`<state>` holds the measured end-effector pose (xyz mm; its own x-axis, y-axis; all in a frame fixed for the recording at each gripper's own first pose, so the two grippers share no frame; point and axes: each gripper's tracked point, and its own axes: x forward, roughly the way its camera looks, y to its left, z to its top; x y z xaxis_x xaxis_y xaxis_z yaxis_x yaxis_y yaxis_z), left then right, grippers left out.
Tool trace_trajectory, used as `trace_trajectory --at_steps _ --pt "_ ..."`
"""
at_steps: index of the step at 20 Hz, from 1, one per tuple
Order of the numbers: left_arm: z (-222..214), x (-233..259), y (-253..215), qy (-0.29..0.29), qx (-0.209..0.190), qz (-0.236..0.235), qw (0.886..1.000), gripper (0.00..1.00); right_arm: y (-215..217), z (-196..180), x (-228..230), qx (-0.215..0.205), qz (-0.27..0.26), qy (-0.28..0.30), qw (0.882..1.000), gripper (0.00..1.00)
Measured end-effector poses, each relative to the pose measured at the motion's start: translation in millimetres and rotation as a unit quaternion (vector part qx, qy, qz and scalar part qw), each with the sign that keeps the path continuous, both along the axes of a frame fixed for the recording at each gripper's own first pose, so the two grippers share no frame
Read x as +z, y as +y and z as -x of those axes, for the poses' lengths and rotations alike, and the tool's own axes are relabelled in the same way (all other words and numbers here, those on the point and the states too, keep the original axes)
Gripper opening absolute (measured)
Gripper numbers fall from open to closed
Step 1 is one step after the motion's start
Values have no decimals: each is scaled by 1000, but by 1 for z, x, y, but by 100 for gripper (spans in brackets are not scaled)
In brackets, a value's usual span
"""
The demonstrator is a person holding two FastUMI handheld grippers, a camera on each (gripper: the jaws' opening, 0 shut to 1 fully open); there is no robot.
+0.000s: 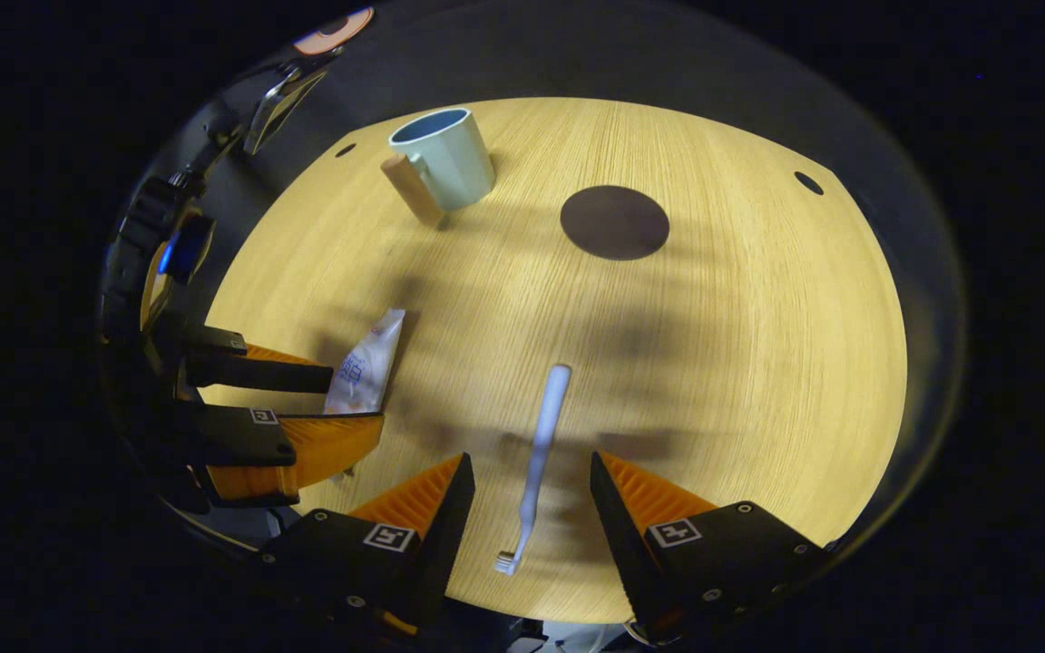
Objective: Put the toothbrush and toothpaste on the desktop into the cup, then pick up the cup and place it on the coaster on the desktop.
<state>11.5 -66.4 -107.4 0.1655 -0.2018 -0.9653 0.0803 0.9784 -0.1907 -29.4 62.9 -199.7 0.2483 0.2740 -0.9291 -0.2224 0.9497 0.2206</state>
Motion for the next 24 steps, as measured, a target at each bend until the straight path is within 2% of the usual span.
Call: trace_trajectory --at_steps 2,5,6,7,8,10,11,13,14,15,16,17,18,19,24 --pt "0 1 1 6 7 -2 1000 89 0 0 -8 4 11 8 1000 78" --pt "-5 0 4 24 13 -1 1000 93 4 1 -15 4 14 25 1000 73" --pt "-2 -1 8 39 14 -9 999 77 5 1 -18 3 16 29 999 71" --pt "-8 3 11 33 16 -12 999 62 6 2 -21 5 20 32 999 65" --pt "-12 4 12 31 19 -13 999 60 6 3 -23 8 22 36 999 70" --pt "-20 -2 15 31 24 -13 999 57 8 2 -26 9 27 35 999 70" --pt "-23 3 14 32 28 -14 999 53 10 2 -25 7 28 38 999 66" --pt "-31 14 14 34 41 -1 999 33 9 -3 -28 1 34 33 999 57" --pt "-29 7 14 31 38 6 999 23 9 -3 -28 4 35 31 999 46" --pt "-33 6 15 27 49 13 998 23 5 -3 -28 2 40 29 999 33" --pt "-28 8 13 26 49 19 998 22 2 -4 -28 -6 41 33 999 28" --pt "-32 7 16 19 58 21 998 23 1 -4 -28 -11 35 34 999 14" --pt "-30 9 19 16 57 20 998 16 1 -4 -27 -15 29 37 999 11" --pt "-27 11 21 16 58 23 998 15 2 -4 -27 -18 23 35 999 7" --pt "-27 20 15 -17 36 33 999 16 5 -8 -26 -26 8 18 999 5"
